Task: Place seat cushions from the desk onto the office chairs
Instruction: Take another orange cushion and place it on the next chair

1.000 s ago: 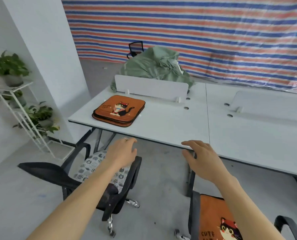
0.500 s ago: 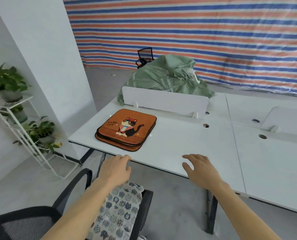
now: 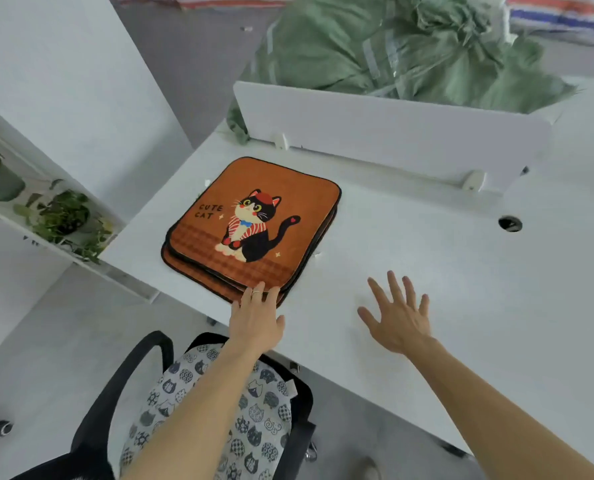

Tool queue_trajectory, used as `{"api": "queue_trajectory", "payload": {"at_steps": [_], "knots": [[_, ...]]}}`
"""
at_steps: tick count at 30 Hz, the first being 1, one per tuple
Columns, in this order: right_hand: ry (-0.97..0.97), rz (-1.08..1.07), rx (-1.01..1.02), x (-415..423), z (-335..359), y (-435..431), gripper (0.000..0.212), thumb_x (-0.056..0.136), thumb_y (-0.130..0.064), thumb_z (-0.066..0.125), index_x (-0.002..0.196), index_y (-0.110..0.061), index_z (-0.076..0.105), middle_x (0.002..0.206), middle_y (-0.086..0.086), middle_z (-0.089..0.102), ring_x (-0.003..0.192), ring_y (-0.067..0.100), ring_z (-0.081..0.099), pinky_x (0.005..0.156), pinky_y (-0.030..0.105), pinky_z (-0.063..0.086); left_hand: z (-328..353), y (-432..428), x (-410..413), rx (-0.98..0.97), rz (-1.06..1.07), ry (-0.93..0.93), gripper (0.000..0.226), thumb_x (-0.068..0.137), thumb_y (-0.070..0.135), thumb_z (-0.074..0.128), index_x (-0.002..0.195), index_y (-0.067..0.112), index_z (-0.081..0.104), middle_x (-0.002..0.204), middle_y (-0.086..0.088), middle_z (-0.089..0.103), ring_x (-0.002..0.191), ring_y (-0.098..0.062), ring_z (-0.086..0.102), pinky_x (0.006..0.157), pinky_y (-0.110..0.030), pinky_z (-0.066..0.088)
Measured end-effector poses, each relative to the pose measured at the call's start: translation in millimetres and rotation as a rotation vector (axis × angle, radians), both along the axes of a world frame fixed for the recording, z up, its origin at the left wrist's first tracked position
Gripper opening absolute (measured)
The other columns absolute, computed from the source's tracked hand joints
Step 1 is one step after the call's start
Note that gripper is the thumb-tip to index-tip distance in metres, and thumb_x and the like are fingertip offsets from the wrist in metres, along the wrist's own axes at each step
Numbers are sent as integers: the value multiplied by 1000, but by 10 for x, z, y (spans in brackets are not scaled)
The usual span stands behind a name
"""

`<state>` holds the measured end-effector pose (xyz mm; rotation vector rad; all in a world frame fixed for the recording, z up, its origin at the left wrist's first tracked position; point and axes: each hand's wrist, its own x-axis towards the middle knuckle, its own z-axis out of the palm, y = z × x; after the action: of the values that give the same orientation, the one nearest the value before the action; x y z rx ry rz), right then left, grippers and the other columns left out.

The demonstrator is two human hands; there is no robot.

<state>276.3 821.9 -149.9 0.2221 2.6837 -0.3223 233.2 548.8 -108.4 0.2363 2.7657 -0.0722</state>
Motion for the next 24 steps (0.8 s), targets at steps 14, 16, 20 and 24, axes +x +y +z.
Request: {"api": "queue_trajectory", "payload": {"at_steps": [14, 16, 20, 24], "knots": [[-44, -29, 63, -159, -572, -26, 73, 89, -77, 2, 149, -47, -27, 159, -5, -36, 141, 27, -42, 113, 65, -18, -656, 79, -602, 94, 91, 123, 24, 100, 33, 51, 113, 13, 58, 130, -9, 60, 111, -28, 61, 69, -43, 56], [-60, -27, 61, -172, -565, -9, 73, 88, -77, 1, 149, -47, -27, 159, -5, -37, 141, 27, -43, 113, 65, -19, -579, 46, -654, 133, 116, 148, 23, 103, 32, 45, 111, 17, 61, 116, -2, 66, 93, -27, 67, 63, -38, 51], [-79, -27, 67, -144, -559, 6, 74, 87, -79, -2, 147, -48, -30, 157, -6, -40, 140, 26, -45, 113, 64, -19, -174, -31, -890, 94, 57, 311, 20, 104, 30, 41, 107, 18, 58, 85, 0, 68, 72, -25, 65, 53, -30, 38], [-126, -33, 8, -163, -469, 64, 77, 83, -83, -1, 148, -50, -27, 156, -7, -42, 139, 26, -46, 113, 65, -18, 414, 55, -908, 337, -34, 478, 18, 104, 25, 44, 108, 15, 57, 83, -2, 65, 74, -25, 62, 55, -30, 39]]}}
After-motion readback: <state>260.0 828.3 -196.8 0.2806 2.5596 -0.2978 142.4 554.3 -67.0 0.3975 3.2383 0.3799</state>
